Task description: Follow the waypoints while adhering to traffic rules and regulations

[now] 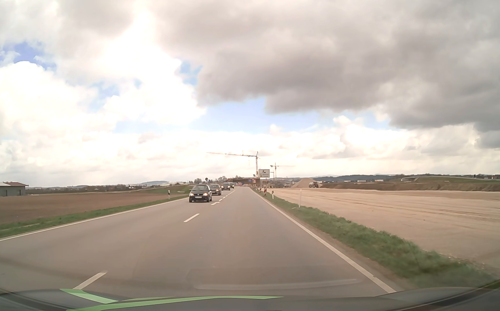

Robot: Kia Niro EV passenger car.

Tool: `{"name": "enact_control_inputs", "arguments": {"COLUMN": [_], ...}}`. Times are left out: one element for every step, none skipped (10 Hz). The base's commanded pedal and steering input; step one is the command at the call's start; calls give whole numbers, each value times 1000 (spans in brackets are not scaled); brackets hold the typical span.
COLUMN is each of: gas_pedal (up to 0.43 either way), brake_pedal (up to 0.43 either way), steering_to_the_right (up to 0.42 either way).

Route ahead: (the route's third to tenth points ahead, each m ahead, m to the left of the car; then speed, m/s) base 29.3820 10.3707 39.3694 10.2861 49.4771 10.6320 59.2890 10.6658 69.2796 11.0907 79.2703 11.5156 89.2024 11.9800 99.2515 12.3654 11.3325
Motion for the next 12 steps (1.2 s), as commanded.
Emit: {"name": "enact_control_inputs", "arguments": {"gas_pedal": [79, 79, 79, 79, 79, 79, 79, 79, 79, 79, 79, 79], "brake_pedal": [0, 0, 0, 0, 0, 0, 0, 0, 0, 0, 0, 0], "steering_to_the_right": [-3, -2, -3, -3, -3, -3, -3, -3, -3, -3, -3, -3]}}
